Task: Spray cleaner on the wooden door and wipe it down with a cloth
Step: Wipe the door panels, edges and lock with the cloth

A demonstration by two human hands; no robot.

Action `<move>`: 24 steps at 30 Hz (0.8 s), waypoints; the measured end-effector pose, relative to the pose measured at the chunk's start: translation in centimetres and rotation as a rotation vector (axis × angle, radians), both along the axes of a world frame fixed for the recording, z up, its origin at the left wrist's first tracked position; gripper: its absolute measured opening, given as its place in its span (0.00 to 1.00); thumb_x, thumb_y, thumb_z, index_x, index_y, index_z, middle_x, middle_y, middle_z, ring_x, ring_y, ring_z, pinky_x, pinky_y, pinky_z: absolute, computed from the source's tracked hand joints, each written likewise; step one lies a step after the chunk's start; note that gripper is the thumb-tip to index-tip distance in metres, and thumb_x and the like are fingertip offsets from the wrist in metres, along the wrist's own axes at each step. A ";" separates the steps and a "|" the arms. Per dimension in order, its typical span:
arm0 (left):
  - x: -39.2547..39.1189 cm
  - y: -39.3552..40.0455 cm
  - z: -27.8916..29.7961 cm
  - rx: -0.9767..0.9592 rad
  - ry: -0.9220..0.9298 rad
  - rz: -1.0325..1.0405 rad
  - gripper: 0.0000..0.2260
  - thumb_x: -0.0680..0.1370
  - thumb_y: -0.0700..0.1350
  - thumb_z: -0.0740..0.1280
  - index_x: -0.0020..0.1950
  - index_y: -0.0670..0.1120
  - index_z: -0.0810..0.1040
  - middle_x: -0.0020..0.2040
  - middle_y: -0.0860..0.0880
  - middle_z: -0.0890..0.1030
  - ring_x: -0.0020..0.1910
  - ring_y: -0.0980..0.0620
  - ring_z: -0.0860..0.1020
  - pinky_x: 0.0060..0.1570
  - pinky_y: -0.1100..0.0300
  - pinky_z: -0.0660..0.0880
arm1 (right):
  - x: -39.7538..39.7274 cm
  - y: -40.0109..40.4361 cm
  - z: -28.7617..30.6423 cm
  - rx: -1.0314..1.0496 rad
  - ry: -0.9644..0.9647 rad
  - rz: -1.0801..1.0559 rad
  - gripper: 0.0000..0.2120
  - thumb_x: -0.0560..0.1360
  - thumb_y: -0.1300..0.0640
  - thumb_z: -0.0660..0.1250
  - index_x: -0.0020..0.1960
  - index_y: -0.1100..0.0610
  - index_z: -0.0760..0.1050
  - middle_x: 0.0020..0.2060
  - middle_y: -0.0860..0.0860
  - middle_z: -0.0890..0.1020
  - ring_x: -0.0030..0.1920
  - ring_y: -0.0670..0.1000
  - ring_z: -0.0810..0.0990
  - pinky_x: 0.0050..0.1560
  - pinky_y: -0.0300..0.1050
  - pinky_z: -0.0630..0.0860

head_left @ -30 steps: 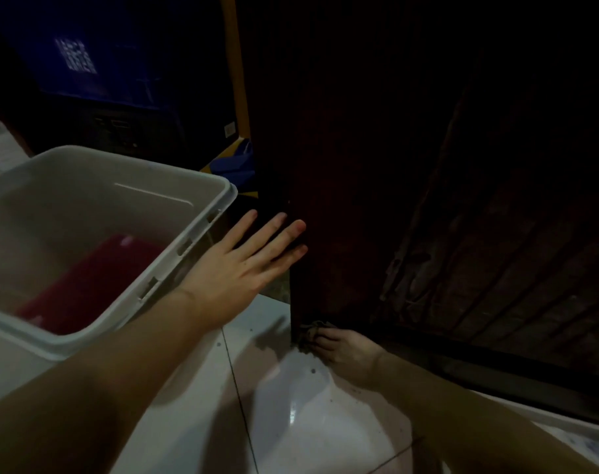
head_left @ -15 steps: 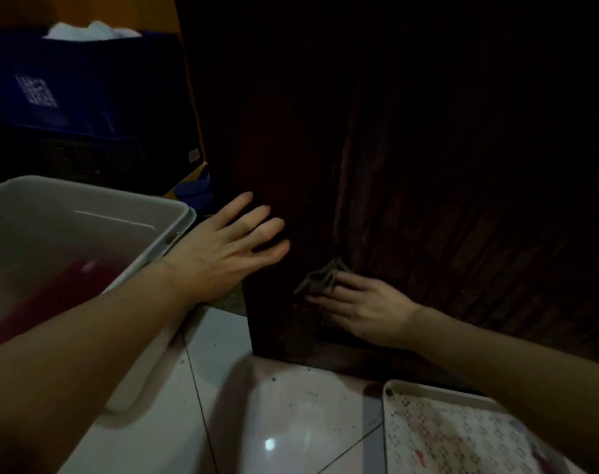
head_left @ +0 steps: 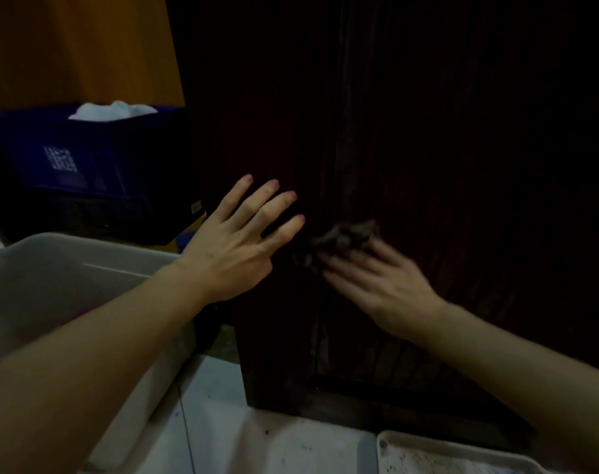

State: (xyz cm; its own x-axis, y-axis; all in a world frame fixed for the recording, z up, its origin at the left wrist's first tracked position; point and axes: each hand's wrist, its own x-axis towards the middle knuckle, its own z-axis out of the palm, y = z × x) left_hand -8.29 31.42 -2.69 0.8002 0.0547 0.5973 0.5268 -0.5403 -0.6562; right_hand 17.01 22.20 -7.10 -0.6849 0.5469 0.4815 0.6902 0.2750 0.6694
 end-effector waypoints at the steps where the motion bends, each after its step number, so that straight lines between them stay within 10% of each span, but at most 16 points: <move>1: 0.1 0.4 1.4 0.028 0.010 -0.017 0.27 0.71 0.48 0.65 0.69 0.45 0.66 0.69 0.41 0.62 0.70 0.39 0.61 0.71 0.38 0.57 | -0.2 0.4 2.3 0.086 0.084 -0.004 0.18 0.78 0.60 0.58 0.65 0.57 0.78 0.68 0.55 0.75 0.67 0.56 0.75 0.72 0.55 0.58; 10: 0.2 1.4 12.6 0.140 0.073 -0.097 0.18 0.75 0.47 0.61 0.63 0.43 0.69 0.65 0.41 0.65 0.68 0.39 0.64 0.71 0.39 0.58 | -0.7 -0.2 5.8 0.090 0.113 -0.048 0.19 0.79 0.58 0.56 0.67 0.58 0.75 0.73 0.54 0.69 0.71 0.54 0.69 0.74 0.54 0.55; 18: 1.0 1.1 20.8 0.152 -0.093 -0.040 0.21 0.74 0.50 0.63 0.64 0.41 0.68 0.66 0.40 0.65 0.69 0.39 0.65 0.72 0.41 0.58 | -4.7 2.2 21.1 0.405 0.475 -0.151 0.20 0.80 0.55 0.57 0.69 0.59 0.72 0.73 0.56 0.68 0.71 0.56 0.69 0.72 0.58 0.59; 24: 1.8 0.5 27.3 0.167 -0.103 -0.005 0.23 0.75 0.52 0.60 0.65 0.40 0.68 0.66 0.39 0.68 0.69 0.39 0.66 0.70 0.41 0.60 | -3.4 1.0 20.4 0.313 0.329 -0.149 0.23 0.76 0.50 0.64 0.68 0.58 0.74 0.73 0.55 0.69 0.70 0.54 0.69 0.71 0.55 0.60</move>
State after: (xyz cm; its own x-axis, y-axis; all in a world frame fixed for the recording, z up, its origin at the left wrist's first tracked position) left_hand -6.53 31.96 24.64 0.7344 -0.0556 0.6764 0.5933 -0.4314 -0.6797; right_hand 13.64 23.23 13.30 -0.3932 0.4216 0.8171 0.8960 -0.0236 0.4434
